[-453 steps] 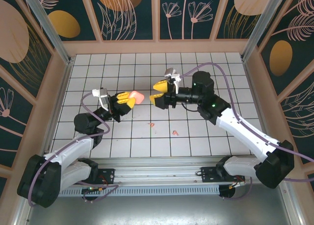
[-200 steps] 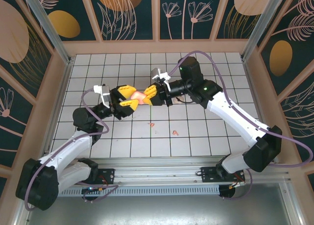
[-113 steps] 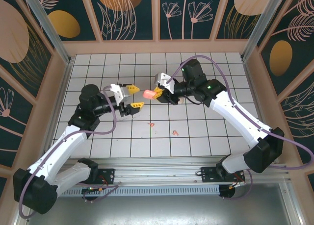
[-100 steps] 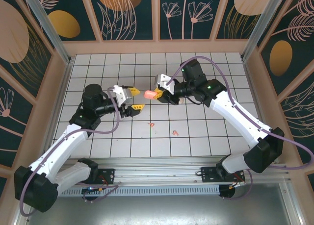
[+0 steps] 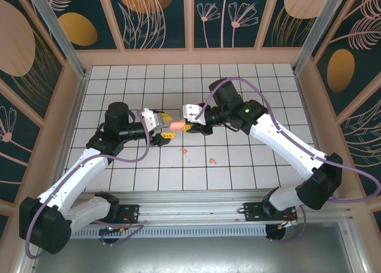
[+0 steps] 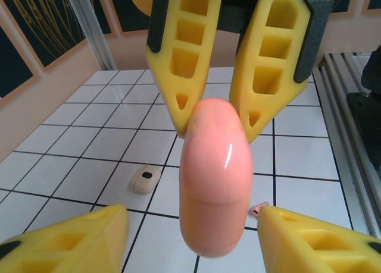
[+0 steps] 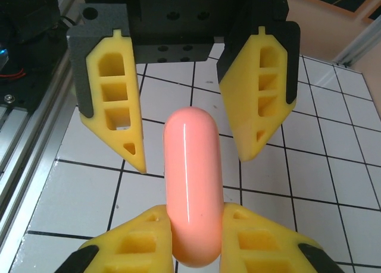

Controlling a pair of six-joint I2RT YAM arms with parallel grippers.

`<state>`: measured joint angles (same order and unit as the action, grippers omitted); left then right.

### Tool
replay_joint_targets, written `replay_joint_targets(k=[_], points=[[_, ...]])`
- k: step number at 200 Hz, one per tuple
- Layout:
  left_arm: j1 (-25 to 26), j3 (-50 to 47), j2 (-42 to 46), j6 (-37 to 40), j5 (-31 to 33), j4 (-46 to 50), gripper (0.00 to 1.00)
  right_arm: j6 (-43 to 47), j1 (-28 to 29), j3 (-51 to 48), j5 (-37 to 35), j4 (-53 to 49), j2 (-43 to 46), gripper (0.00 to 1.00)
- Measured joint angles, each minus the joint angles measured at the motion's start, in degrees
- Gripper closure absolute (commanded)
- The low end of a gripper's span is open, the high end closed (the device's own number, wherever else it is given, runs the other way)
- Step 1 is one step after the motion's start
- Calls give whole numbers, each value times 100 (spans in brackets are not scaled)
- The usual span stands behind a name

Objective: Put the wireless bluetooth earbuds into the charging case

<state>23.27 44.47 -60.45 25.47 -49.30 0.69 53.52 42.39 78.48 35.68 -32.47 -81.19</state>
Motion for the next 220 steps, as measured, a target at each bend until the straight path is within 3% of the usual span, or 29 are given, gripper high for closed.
replay_joint_targets(k=[24,60,83,120,220], points=[[0,0,0,-4,-74,0,53,17,17,0,37,0,-94,83],[0,0,0,-61,-157,-9,72,17,52,0,37,7,-146,82],[4,0,0,-61,-195,-2,78,9,46,0,35,15,-146,80],[4,0,7,-59,-175,-2,79,-195,48,-68,35,188,-146,63],[0,0,7,-61,-103,-66,80,-973,-297,-444,514,846,20,62]])
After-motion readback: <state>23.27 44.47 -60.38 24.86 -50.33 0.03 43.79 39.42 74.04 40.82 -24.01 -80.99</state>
